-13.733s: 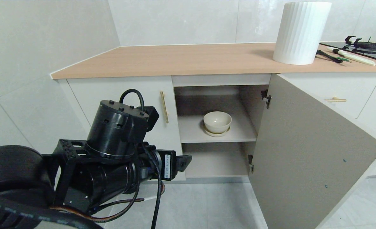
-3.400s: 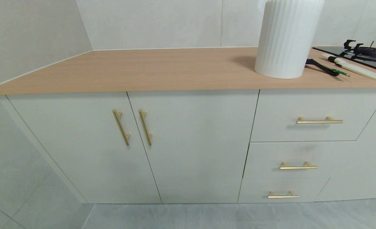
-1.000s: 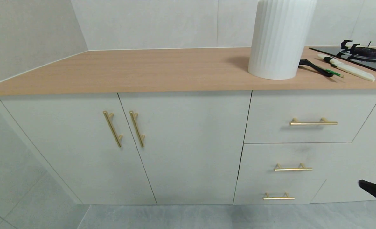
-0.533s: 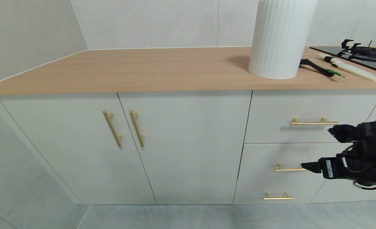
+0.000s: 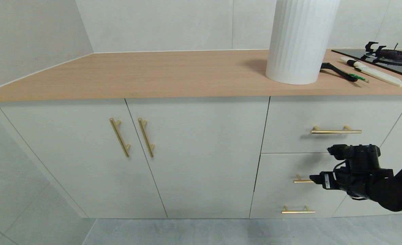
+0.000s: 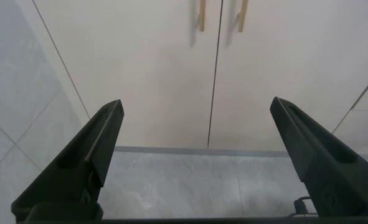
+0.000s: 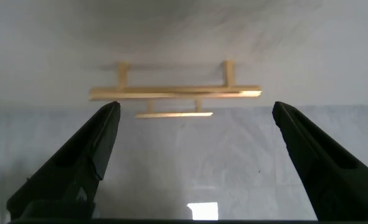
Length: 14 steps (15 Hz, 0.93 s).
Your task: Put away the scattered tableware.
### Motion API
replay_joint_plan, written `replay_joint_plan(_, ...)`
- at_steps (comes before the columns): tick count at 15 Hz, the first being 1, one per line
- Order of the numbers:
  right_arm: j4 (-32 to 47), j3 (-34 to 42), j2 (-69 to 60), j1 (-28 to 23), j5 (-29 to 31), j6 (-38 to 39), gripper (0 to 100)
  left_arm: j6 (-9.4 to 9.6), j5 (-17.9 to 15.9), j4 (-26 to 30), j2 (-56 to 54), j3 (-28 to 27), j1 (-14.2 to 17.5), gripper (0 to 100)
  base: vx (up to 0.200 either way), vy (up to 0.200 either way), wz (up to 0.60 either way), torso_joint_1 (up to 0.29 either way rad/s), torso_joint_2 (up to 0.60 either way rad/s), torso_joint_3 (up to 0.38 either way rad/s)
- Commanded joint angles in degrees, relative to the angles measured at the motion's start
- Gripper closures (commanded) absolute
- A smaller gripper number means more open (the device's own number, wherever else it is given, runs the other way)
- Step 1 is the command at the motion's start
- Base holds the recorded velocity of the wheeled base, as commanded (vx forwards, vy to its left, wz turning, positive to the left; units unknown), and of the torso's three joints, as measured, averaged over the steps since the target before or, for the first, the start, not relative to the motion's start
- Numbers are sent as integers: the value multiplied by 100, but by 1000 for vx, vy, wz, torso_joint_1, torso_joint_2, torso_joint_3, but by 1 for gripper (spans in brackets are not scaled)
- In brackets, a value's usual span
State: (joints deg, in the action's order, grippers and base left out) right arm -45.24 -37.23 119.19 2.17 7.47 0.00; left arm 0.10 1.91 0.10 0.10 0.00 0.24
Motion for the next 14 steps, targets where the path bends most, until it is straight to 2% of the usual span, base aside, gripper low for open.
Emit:
replay_joint_plan(1,-205,-21,368,-85,96,0,0,-1,2,-1,8,0,2,0,0,0,0,0,0,0)
replay_joint_plan(7,-1171,-39,957,-164,158,-9,0,-1,2,-1,8,0,2,0,0,0,0,0,0,0)
replay_joint_plan(14,-1321,-91,1107,-164,228,-9,0,-1,2,-1,8,0,2,0,0,0,0,0,0,0)
